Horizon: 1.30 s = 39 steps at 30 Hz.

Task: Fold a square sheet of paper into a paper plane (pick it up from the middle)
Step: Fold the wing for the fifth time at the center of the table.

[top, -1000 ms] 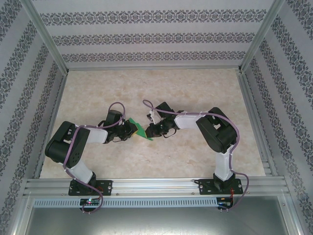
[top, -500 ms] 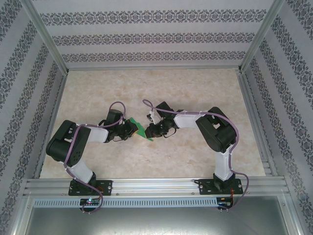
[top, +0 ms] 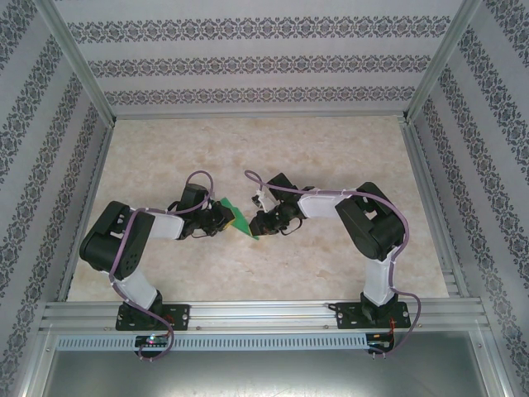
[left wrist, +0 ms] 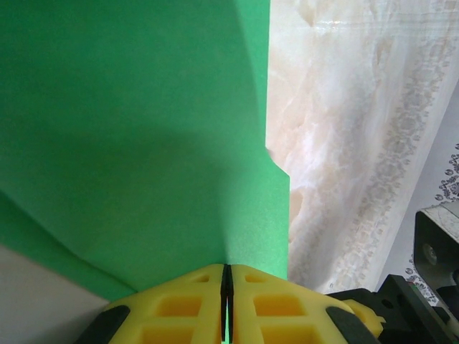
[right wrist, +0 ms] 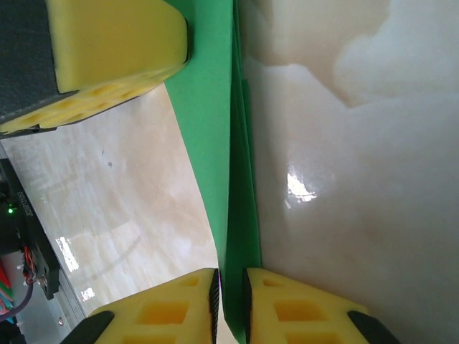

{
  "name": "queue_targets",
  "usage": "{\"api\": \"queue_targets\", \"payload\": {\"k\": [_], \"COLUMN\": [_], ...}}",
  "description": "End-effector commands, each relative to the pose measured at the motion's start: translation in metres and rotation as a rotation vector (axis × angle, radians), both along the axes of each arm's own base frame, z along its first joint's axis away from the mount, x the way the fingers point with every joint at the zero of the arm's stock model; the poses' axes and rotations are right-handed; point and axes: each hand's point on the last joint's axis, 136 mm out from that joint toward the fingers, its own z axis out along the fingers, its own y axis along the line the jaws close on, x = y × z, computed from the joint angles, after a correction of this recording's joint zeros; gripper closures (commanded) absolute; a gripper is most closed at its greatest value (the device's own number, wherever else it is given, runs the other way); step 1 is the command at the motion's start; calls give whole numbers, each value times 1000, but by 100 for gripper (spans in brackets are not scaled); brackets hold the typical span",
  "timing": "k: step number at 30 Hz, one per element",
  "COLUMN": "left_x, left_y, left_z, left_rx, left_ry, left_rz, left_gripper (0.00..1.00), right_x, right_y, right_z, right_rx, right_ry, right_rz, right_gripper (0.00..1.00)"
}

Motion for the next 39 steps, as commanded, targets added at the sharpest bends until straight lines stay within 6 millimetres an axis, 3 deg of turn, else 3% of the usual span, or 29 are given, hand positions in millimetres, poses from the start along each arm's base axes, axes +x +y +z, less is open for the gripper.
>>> {"api": "queue_targets", "payload": {"k": [1,5,8,11,18,26,32,39], "left_x": [-29,-31,-31,-32,-31,-31,-31,-33], "left_y": [16,18,19,19,17,17,18,20], "left_z": [-43,-46,-47,-47,-46,-46,-47,-49], "left_rx": [94,104,105,103,97,96,99,110], "left_ry": [170,187,191,193,190,192,197,209], "left_rz": [27,33,33,32,22,20,24,30], "left_gripper": [87,87,87,87,87,87,87,87], "right_x": [-7,-8,-11,-9,7,9,-1,0], "right_y": [-9,-12,-13,-12,-11,7,25,16], "right_z": [-4,-17,-24,-14,34,42,31,3], "right_rx": [-32,-63,-83,-69,-28,-40,-47,-101], "right_ry": [6,29,59,49,-77,-92,-48,9], "right_rz": [17,18,19,16,-21,-11,36,13], "right_gripper": [84,92,93,89,76,84,91,93]}}
